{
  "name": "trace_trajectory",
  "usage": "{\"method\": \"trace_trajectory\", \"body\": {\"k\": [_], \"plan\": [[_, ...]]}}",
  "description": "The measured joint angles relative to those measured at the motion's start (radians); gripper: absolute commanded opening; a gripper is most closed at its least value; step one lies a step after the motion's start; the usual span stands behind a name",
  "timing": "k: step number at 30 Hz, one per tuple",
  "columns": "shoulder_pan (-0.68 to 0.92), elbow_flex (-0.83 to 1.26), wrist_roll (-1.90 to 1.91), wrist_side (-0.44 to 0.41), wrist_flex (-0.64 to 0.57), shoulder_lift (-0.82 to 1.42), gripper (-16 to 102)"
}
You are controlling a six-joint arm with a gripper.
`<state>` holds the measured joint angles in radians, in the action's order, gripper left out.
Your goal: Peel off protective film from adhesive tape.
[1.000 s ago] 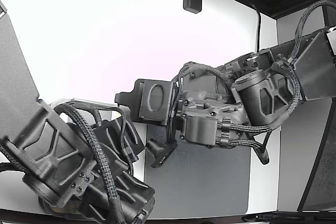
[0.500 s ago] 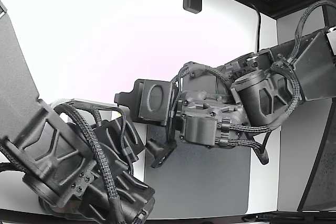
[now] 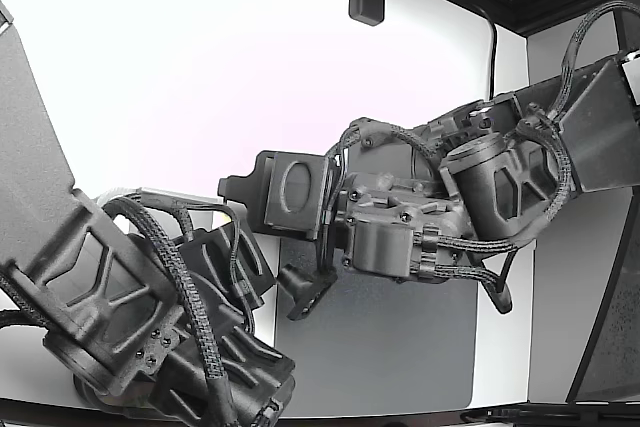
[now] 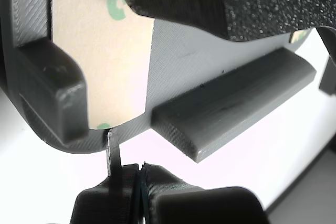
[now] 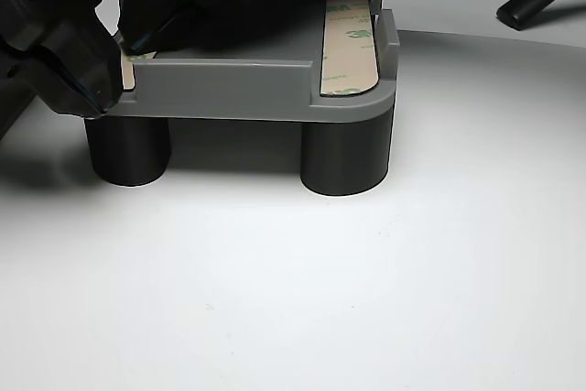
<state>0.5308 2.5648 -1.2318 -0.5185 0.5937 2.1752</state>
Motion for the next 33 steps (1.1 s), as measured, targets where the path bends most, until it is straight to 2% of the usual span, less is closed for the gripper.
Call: {"method": "trace_trajectory", "body": {"k": [33], "plan": [[0.012, -0.018, 0.017, 0.0, 0.009, -0.009, -12]]}}
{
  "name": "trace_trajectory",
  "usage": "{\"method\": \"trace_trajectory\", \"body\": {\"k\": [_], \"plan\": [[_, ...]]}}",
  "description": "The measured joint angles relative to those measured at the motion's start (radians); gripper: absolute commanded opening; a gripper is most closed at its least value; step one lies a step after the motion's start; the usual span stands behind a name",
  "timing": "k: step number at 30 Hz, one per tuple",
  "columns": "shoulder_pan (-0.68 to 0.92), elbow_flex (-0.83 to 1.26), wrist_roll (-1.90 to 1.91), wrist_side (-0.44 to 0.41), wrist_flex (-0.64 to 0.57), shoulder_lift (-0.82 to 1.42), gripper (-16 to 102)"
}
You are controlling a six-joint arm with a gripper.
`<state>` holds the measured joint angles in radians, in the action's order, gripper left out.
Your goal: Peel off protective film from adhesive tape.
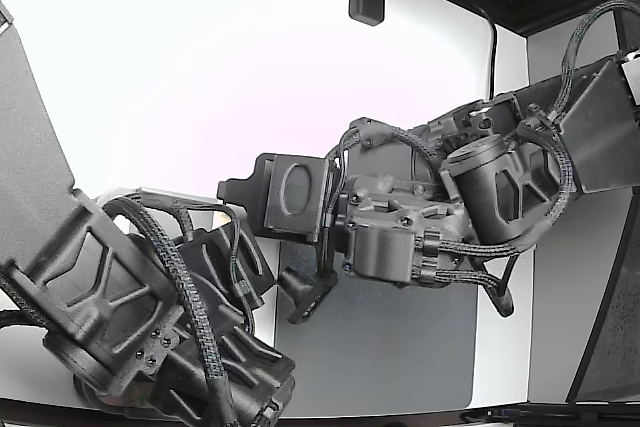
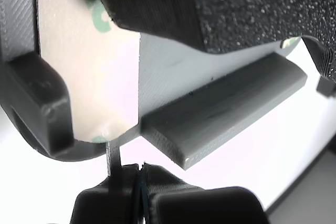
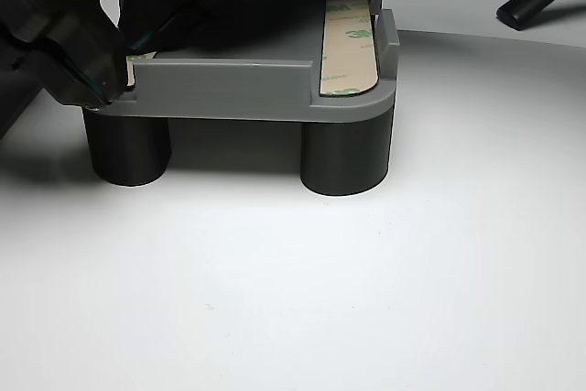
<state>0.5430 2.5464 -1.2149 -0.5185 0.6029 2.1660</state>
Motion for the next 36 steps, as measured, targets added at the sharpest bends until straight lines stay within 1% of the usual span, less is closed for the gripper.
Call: {"method": "trace_trajectory", "body": {"k": [36], "plan": [[0.021, -0.008, -0.002, -0.025, 0.002, -0.014, -12]]}}
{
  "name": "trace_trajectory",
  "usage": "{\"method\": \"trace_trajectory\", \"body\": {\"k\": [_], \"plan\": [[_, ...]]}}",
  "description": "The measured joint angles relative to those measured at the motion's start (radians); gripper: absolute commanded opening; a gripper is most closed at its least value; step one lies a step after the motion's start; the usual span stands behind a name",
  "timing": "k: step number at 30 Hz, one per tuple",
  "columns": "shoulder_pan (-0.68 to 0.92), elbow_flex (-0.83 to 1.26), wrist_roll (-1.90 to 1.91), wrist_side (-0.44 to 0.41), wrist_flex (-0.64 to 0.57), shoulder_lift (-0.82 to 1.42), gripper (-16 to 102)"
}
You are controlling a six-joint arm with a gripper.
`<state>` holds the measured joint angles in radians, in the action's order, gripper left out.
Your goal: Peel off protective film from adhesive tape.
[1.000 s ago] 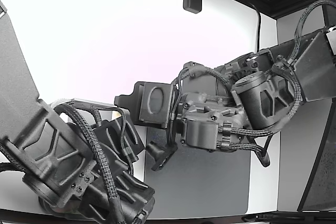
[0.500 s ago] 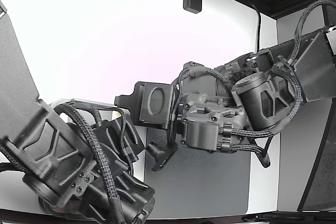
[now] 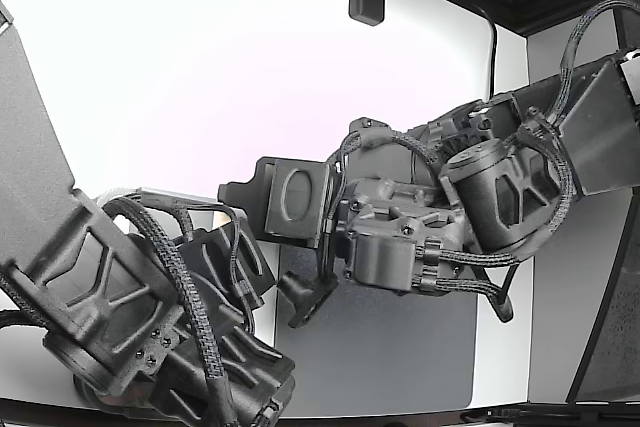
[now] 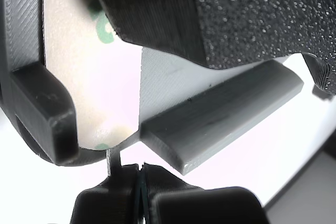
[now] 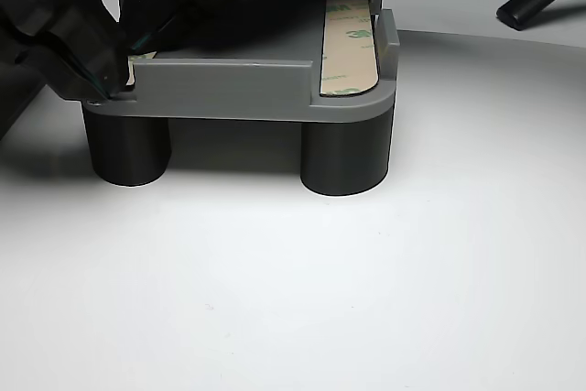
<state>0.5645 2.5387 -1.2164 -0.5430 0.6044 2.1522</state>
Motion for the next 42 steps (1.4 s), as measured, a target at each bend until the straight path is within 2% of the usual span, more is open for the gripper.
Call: {"method": "trace_trajectory", "body": {"k": [42], "plan": [[0.0, 0.009, -0.011, -0.008, -0.032, 0.0, -12]]}}
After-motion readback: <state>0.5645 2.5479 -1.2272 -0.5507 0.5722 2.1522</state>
